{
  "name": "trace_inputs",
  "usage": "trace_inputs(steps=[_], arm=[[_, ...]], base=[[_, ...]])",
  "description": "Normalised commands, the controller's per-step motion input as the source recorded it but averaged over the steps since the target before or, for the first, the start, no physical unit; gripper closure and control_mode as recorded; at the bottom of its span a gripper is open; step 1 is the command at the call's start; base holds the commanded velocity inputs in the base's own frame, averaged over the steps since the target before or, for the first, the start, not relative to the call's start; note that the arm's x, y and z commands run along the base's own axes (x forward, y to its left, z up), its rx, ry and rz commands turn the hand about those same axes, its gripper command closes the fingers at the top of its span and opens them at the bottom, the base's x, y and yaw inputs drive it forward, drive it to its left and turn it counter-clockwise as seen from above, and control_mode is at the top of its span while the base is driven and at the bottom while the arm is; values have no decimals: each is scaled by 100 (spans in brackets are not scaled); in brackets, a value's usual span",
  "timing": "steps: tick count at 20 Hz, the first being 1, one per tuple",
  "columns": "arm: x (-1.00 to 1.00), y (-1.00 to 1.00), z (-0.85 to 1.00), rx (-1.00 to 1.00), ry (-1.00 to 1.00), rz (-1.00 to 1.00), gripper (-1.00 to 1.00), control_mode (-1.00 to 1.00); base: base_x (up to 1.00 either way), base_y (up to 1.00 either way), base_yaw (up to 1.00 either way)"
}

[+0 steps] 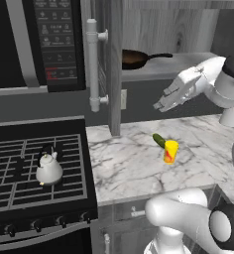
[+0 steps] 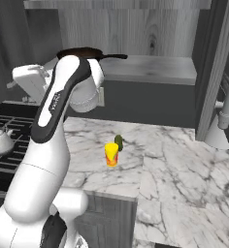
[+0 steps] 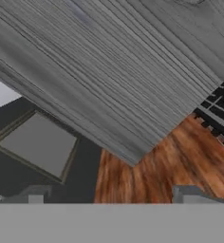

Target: Pick the pan from the cabinet and place it on the stove. Then turn on the stove burner for the pan.

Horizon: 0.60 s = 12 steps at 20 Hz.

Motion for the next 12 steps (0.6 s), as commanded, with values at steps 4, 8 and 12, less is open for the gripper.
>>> trace_inputs(steps=[4, 8, 12], arm=[[4, -36, 6, 0, -44, 0, -100, -100], [-8, -29, 2, 0, -51, -1, -100, -100], [-18, -19, 8, 0, -50, -7, -100, -100]], base=[[0, 0, 0], [0, 0, 0], [0, 0, 0]])
